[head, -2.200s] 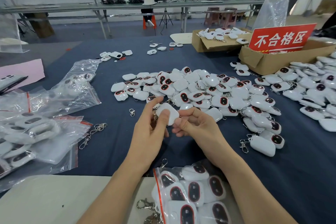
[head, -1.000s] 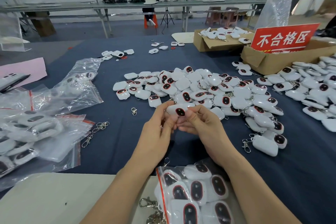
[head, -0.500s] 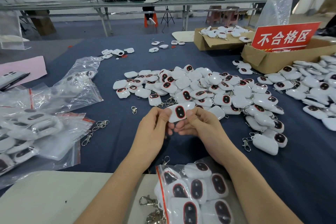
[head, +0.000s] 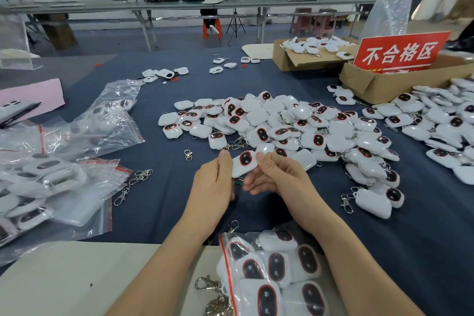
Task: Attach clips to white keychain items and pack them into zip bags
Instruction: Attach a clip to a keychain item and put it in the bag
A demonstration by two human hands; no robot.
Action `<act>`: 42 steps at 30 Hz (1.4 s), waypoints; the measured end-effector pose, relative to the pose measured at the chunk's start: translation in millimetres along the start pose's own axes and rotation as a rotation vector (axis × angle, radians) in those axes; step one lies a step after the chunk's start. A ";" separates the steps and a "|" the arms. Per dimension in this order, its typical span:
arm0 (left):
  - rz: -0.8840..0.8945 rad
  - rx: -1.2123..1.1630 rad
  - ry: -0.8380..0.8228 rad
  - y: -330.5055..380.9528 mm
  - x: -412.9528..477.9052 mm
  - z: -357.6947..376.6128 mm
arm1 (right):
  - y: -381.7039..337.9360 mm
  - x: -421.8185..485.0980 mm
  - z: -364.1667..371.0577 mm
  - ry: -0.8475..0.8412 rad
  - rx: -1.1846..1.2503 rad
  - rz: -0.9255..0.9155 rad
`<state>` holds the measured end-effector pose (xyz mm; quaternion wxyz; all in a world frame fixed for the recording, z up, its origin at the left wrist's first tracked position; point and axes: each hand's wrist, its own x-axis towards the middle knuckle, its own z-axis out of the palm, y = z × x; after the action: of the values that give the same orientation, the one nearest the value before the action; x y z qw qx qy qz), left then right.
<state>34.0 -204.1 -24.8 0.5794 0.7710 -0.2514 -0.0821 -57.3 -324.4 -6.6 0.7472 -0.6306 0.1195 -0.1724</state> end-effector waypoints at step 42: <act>-0.437 0.223 -0.364 47.6 -107.2 -88.2 | -28.0 -44.0 13.2 -0.471 -0.812 0.087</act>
<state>-35.3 -86.8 29.8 0.4054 0.8381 -0.1870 -0.3135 -95.2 -298.5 21.6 0.4532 -0.8883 0.0311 0.0677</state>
